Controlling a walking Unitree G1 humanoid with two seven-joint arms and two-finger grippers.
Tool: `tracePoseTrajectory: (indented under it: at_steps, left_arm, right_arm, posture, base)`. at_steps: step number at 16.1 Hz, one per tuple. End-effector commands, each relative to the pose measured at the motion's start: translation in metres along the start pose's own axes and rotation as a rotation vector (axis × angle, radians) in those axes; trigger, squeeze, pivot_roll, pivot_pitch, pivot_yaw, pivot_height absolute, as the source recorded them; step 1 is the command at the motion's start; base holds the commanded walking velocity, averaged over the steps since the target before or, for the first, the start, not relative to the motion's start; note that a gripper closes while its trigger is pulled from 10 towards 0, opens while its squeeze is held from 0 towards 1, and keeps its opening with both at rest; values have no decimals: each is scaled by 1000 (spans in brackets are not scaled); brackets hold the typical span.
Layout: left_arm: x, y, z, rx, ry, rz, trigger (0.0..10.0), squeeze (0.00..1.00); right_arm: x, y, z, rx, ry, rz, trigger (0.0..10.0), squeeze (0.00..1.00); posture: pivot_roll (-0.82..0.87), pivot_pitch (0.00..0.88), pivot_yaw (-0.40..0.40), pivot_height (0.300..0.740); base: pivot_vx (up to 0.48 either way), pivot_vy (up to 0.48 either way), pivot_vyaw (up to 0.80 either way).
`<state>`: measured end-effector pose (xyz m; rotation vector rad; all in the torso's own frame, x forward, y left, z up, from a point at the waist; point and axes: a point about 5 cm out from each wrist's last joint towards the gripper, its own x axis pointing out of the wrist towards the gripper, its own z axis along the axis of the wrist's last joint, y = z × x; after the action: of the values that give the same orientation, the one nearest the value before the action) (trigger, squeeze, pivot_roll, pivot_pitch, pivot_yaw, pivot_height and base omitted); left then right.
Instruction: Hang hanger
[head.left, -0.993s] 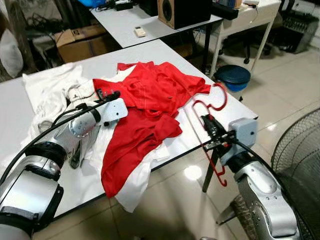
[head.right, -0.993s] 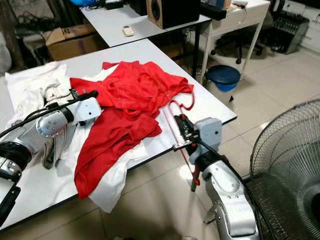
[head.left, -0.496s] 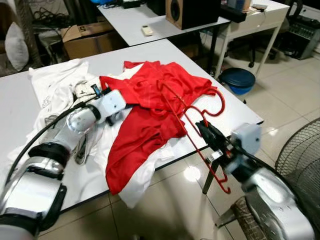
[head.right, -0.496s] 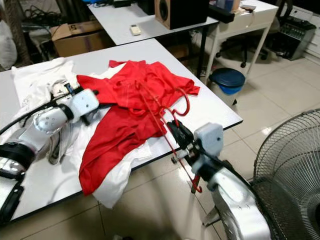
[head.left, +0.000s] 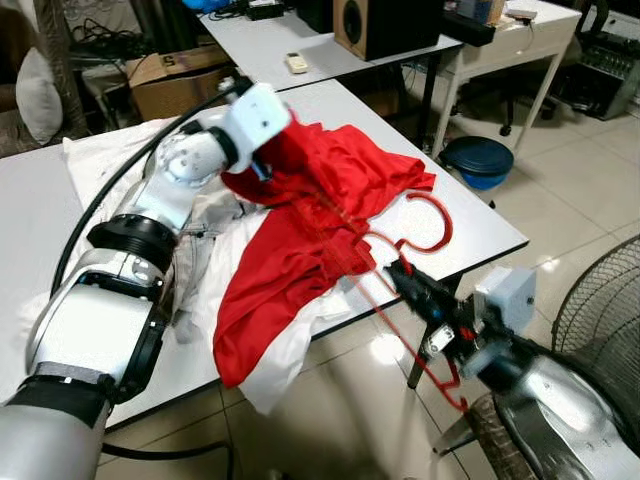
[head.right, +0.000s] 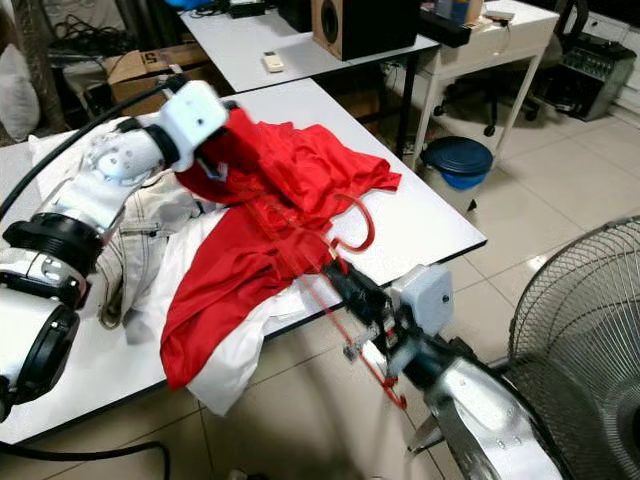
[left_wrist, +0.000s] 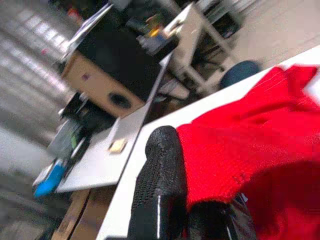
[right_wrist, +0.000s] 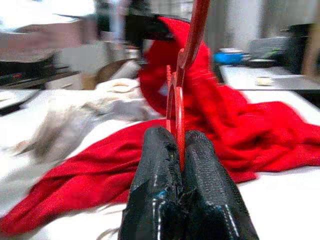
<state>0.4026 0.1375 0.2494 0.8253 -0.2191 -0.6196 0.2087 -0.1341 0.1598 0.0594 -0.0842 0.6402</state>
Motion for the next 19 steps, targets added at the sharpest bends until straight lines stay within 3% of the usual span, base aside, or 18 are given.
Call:
tracePoseTrajectory:
  at_steps: [1, 4, 9, 10, 11, 12, 13, 16, 19]
  left_arm:
    - [-1, 3, 5, 15, -15, -18, 0, 0]
    - [1, -6, 20, 11, -76, -108, 0, 0]
    - [9, -23, 35, -97, -113, -138, 0, 0]
    - [10, -24, 33, -109, -90, -140, 1882, 0]
    - [9, -24, 26, -95, -36, -119, 10000, 0]
    - [6, -24, 17, -86, 14, -115, 10000, 0]
    - [5, -24, 15, -83, 25, -120, 10000, 1000]
    - [-5, -31, 9, -119, 43, -197, 10000, 1000]
    - [-15, -37, 1, -248, 36, -232, 10000, 1000]
  right_arm:
    - [1, -4, 0, -12, 5, -36, 10000, 0]
    - [17, -12, -7, 40, 21, -73, 10000, 0]
    - [38, -15, -14, 25, 57, -66, 10000, 0]
    - [41, -19, -11, 47, 28, -127, 10000, 0]
    - [43, -22, -8, 85, -9, -179, 10000, 0]
    - [43, -23, -6, 118, -33, -211, 10000, 0]
    - [43, -23, -6, 121, -35, -215, 10000, 0]
    - [44, -21, -7, 122, -30, -208, 10000, 0]
    - [46, -22, -6, 127, -35, -202, 10000, 0]
  posture:
    - [-214, 0, 112, 740]
    - [-205, 0, 102, 740]
    - [-206, 0, 83, 740]
    - [-207, 0, 79, 740]
    - [-207, 0, 77, 740]
    - [-207, 0, 76, 740]
    - [-209, 0, 77, 740]
    - [-204, 0, 73, 740]
    - [-205, 0, 75, 740]
  base:
    - [0, 0, 0]
    - [0, 0, 0]
    - [0, 0, 0]
    - [0, 0, 0]
    - [0, 0, 0]
    - [0, 0, 0]
    - [0, 0, 0]
    - [0, 0, 0]
    - [0, 0, 0]
